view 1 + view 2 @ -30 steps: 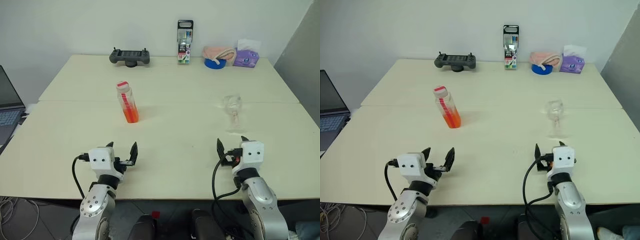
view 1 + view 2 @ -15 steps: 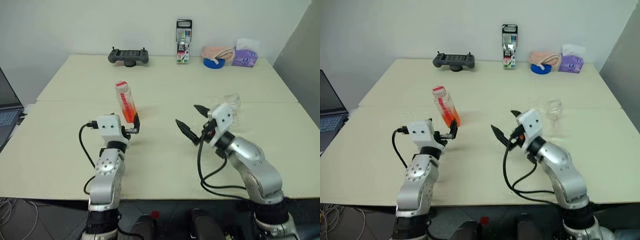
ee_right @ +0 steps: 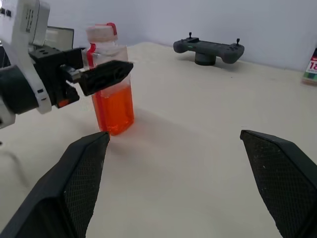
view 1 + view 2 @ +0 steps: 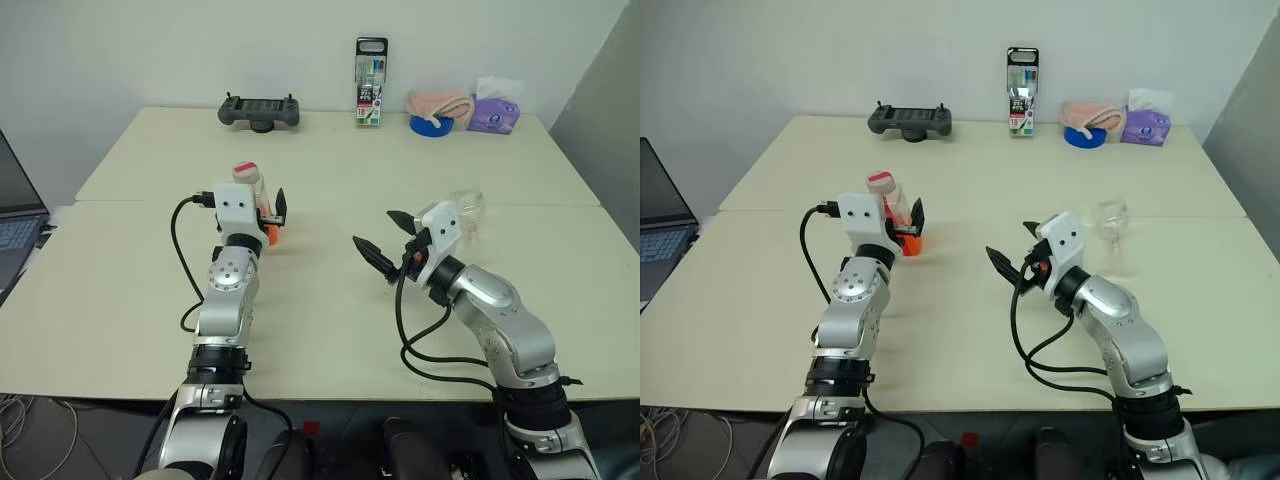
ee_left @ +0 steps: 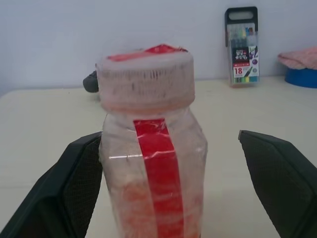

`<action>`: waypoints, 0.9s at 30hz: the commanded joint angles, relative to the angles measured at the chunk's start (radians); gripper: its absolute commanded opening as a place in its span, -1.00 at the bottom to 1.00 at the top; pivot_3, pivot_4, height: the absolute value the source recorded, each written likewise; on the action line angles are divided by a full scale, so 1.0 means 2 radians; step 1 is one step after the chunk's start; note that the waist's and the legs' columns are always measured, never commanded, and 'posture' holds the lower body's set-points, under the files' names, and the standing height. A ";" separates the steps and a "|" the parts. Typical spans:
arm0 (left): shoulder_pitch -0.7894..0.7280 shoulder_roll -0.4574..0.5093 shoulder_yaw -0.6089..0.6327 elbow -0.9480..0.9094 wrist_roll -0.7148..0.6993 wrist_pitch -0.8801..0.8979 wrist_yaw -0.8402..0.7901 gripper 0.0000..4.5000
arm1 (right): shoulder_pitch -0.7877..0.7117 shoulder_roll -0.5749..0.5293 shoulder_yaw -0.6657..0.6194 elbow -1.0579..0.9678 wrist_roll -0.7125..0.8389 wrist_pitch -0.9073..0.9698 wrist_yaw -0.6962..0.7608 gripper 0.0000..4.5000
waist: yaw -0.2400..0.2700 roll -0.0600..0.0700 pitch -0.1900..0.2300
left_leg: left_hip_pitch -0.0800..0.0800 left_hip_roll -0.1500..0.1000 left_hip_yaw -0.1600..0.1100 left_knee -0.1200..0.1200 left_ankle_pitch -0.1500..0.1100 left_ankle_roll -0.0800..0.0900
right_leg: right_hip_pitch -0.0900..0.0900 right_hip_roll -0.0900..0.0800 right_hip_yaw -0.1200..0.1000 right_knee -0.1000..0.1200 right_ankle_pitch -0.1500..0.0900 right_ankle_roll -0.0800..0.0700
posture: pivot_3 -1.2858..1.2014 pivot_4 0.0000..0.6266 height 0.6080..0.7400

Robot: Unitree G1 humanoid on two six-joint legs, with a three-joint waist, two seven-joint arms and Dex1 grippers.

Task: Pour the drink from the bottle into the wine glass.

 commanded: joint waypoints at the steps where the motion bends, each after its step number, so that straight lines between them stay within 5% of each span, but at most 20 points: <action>1: -0.026 0.009 0.006 0.031 0.005 -0.032 0.000 0.99 | 0.005 -0.002 -0.006 -0.015 -0.003 -0.013 -0.005 1.00 | 0.000 0.000 0.000 | 0.000 0.000 0.000 0.000 0.000 0.000 | 0.000 0.000 0.000 0.000 0.000 0.000 | 0.03 -0.52 1.00; 14: -0.053 0.004 0.008 0.075 0.010 -0.068 0.016 0.99 | 0.021 -0.002 -0.001 -0.015 -0.014 -0.013 -0.013 1.00 | 0.000 0.000 0.000 | 0.000 0.000 0.000 0.000 0.000 0.000 | 0.000 0.000 0.000 0.000 0.000 0.000 | 0.03 -0.52 1.00; 23: -0.054 0.001 0.009 0.076 0.009 -0.084 0.015 -0.04 | 0.023 -0.003 -0.002 -0.026 -0.016 -0.009 -0.019 1.00 | 0.000 0.000 0.000 | 0.000 0.000 0.000 0.000 0.000 0.000 | 0.000 0.000 0.000 0.000 0.000 0.000 | 0.03 -0.52 1.00; 27: -0.069 0.013 0.016 0.068 -0.031 -0.083 -0.046 -0.04 | -0.010 -0.016 -0.029 -0.065 0.009 0.042 -0.025 1.00 | -0.001 0.000 0.000 | 0.000 0.000 0.000 0.000 0.000 0.000 | 0.000 0.000 0.000 0.000 0.000 0.000 | 0.03 -0.52 1.00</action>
